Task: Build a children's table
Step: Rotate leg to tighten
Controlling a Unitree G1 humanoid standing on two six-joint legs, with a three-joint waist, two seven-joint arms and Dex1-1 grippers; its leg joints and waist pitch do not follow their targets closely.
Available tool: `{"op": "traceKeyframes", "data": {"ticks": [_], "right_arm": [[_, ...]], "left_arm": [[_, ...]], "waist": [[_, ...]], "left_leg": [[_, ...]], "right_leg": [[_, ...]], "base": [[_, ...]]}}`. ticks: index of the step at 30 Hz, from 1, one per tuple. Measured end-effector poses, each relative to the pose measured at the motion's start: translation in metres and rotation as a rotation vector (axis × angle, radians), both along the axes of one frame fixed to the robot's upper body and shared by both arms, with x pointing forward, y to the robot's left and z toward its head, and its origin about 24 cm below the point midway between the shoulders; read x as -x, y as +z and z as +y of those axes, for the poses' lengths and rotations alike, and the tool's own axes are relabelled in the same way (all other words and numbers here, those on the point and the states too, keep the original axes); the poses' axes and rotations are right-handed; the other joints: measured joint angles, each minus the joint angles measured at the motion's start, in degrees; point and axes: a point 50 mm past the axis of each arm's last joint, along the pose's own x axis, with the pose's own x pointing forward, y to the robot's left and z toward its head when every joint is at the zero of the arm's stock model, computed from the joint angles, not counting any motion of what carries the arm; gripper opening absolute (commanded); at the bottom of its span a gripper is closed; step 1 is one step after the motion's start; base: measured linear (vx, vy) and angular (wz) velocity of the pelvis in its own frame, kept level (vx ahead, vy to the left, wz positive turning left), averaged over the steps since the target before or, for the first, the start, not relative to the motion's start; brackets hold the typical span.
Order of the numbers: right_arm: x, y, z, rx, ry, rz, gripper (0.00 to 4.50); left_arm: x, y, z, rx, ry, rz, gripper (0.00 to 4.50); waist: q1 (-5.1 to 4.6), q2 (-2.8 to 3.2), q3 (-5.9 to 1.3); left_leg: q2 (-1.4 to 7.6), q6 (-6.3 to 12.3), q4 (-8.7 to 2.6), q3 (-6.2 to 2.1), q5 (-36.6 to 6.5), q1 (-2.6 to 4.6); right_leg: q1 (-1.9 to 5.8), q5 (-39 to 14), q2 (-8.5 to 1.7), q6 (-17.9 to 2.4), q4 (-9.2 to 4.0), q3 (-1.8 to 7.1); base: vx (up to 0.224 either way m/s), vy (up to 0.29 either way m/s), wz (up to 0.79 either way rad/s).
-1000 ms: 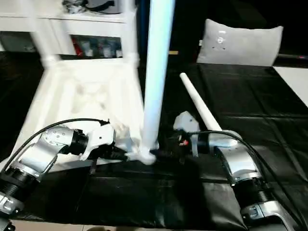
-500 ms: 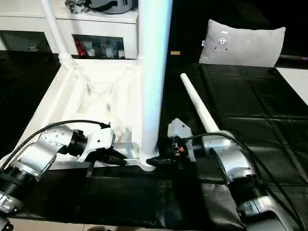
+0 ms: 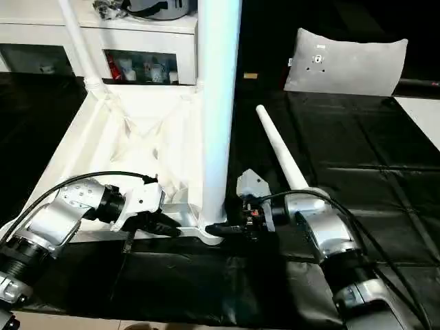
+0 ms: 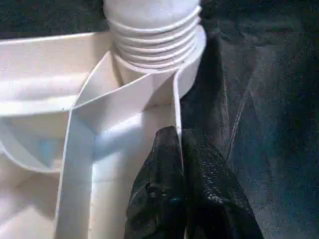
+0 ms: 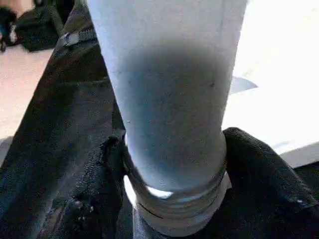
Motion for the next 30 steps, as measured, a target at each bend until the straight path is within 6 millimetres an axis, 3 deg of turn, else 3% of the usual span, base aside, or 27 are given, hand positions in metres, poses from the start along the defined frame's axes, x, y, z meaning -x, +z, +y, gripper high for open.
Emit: {"op": "traceKeyframes", "data": {"ticks": [4,11,14,16,18,22,26,30], "right_arm": [[-0.006,-0.007,0.006,-0.025,-0.191,0.028,2.68],[-0.036,-0.014,0.027,-0.065,-0.6,0.033,2.68],[-0.046,-0.012,0.037,-0.062,-0.724,0.039,2.68],[-0.047,-0.012,0.038,-0.058,-0.752,0.03,2.68],[-0.047,-0.011,0.037,-0.06,-0.758,0.025,3.24],[-0.047,-0.011,0.034,-0.07,-0.77,0.023,3.66],[-0.04,-0.012,0.021,-0.075,-0.732,0.0,3.95],[-0.033,-0.007,0.007,-0.072,-0.638,-0.032,4.22]], "left_arm": [[-0.004,-0.005,-0.004,0.041,0.192,0.011,0.0],[-0.016,-0.008,-0.031,0.077,0.525,-0.004,0.0],[-0.02,-0.008,-0.042,0.066,0.61,-0.049,0.0],[-0.021,-0.007,-0.046,0.062,0.624,-0.064,0.0],[-0.021,-0.007,-0.048,0.052,0.617,-0.08,0.0],[-0.02,-0.005,-0.054,0.048,0.575,-0.106,0.0],[-0.02,-0.003,-0.052,0.044,0.526,-0.127,0.0],[-0.019,-0.002,-0.047,0.048,0.472,-0.13,0.0]], "waist": [[-0.64,-0.03,-0.01],[-5.02,-0.07,0.02],[-5.62,-0.11,0.05],[-5.6,-0.11,0.05],[-5.42,-0.11,0.05],[-4.46,-0.1,0.04],[-3.29,-0.09,0.05],[-2.95,-0.04,0.08]], "left_leg": [[0.0,-0.02,0.15,0.0,0.0,0.12],[-0.03,-0.03,0.27,-0.4,0.0,0.15],[-0.05,-0.02,0.41,-0.54,0.0,0.06],[-0.04,-0.02,0.44,-0.59,0.0,0.02],[-0.04,-0.02,0.44,-0.59,0.0,0.0],[-0.07,-0.01,0.36,-0.46,0.0,-0.02],[-0.05,-0.02,-0.03,-0.31,0.0,-0.06],[-0.03,-0.04,-0.23,-0.3,0.0,-0.13]], "right_leg": [[0.21,-0.1,-0.02,0.2,0.17,0.02],[-0.06,-0.2,-0.01,0.3,-0.23,-0.11],[-0.19,-0.2,0.0,0.3,-0.29,-0.21],[-0.19,-0.1,0.0,0.3,-0.29,-0.23],[-0.18,-0.1,0.0,0.2,-0.27,-0.21],[-0.19,0.3,0.0,0.0,-0.24,-0.18],[-0.24,0.5,0.06,-0.3,-0.19,-0.23],[-0.37,0.4,0.09,-0.2,-0.19,-0.28]], "base": [[-0.014,-0.001,-0.01],[-0.033,0.001,-0.06],[0.0,0.0,0.0],[0.0,0.0,0.0],[0.0,0.0,0.0],[0.0,0.0,0.0],[0.0,0.0,0.0],[0.0,0.0,0.0]]}}
